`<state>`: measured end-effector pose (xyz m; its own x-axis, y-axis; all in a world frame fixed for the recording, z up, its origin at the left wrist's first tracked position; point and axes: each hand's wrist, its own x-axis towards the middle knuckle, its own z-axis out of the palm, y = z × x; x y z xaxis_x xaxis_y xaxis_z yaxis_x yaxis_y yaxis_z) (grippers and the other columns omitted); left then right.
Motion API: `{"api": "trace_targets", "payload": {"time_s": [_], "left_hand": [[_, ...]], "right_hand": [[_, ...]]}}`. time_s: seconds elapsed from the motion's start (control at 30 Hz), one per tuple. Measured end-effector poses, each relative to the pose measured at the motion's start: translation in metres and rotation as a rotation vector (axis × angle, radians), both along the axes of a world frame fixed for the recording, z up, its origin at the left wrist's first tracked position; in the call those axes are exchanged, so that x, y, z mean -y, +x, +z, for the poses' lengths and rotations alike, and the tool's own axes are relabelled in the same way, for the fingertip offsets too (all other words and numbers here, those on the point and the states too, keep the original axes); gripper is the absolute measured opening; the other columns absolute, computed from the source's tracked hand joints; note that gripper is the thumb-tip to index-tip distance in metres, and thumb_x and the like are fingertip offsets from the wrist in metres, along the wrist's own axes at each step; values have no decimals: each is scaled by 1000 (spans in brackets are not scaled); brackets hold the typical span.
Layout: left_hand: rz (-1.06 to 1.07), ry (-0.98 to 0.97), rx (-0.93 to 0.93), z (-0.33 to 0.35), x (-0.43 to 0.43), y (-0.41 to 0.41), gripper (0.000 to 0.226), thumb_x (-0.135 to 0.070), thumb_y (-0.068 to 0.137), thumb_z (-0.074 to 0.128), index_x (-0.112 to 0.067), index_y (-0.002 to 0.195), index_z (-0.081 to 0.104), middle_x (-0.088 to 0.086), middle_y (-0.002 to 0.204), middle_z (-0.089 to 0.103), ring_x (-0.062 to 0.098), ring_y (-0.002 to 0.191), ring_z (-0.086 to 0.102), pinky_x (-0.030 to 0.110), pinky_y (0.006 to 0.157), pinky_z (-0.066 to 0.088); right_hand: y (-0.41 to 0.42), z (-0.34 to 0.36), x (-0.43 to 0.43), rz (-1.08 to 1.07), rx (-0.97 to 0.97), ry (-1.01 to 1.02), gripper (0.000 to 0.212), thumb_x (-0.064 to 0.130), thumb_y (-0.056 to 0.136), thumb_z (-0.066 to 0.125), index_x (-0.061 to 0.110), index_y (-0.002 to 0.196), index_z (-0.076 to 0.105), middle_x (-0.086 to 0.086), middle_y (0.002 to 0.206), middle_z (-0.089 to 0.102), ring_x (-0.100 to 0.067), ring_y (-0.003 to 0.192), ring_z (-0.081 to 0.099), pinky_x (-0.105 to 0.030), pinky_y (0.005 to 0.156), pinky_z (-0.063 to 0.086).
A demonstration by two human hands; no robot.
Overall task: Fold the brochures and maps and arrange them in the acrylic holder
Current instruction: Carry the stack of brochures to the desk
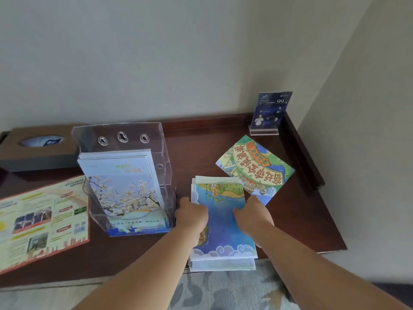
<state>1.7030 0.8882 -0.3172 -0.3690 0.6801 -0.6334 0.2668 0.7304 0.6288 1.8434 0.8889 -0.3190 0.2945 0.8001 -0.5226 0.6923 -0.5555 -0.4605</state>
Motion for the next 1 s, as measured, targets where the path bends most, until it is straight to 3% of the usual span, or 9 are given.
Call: {"api": "trace_targets", "payload": {"time_s": [0.13, 0.33, 0.6, 0.77, 1.0], "left_hand": [[-55, 6, -92, -1, -10, 0, 39, -12, 85, 46, -11, 124, 42, 22, 122, 54, 40, 111, 56, 53, 95, 49], [-166, 9, -252, -4, -30, 8, 38, -20, 90, 44, -11, 127, 41, 21, 128, 49, 39, 115, 49, 46, 97, 44], [-341, 90, -439, 1, -26, 12, 36, -25, 93, 49, -7, 124, 45, 13, 128, 41, 35, 119, 43, 43, 97, 41], [-511, 315, -510, 24, -18, 12, 46, -26, 88, 58, -10, 128, 43, 10, 125, 44, 32, 117, 43, 40, 96, 42], [-603, 491, -337, 70, -3, 5, 36, -26, 93, 51, -16, 128, 52, 5, 126, 47, 25, 112, 54, 33, 87, 42]], "right_hand": [[0, -6, -13, 24, -31, -72, 34, 20, 92, 56, 5, 121, 45, -9, 108, 57, -26, 95, 60, -28, 70, 44], [4, -7, -31, -56, -11, -15, 40, 22, 91, 58, 8, 127, 46, -16, 126, 54, -35, 104, 61, -33, 76, 48], [3, -1, -31, -25, 51, -16, 42, 24, 90, 56, 7, 127, 46, -16, 127, 54, -37, 112, 57, -39, 87, 51], [-2, 19, -10, 244, 282, 292, 59, 35, 92, 56, 16, 143, 34, -6, 141, 39, -29, 130, 37, -42, 99, 41], [-11, 55, 0, 331, 82, 493, 54, 35, 96, 57, 15, 143, 41, -5, 146, 38, -25, 136, 36, -40, 103, 42]]}}
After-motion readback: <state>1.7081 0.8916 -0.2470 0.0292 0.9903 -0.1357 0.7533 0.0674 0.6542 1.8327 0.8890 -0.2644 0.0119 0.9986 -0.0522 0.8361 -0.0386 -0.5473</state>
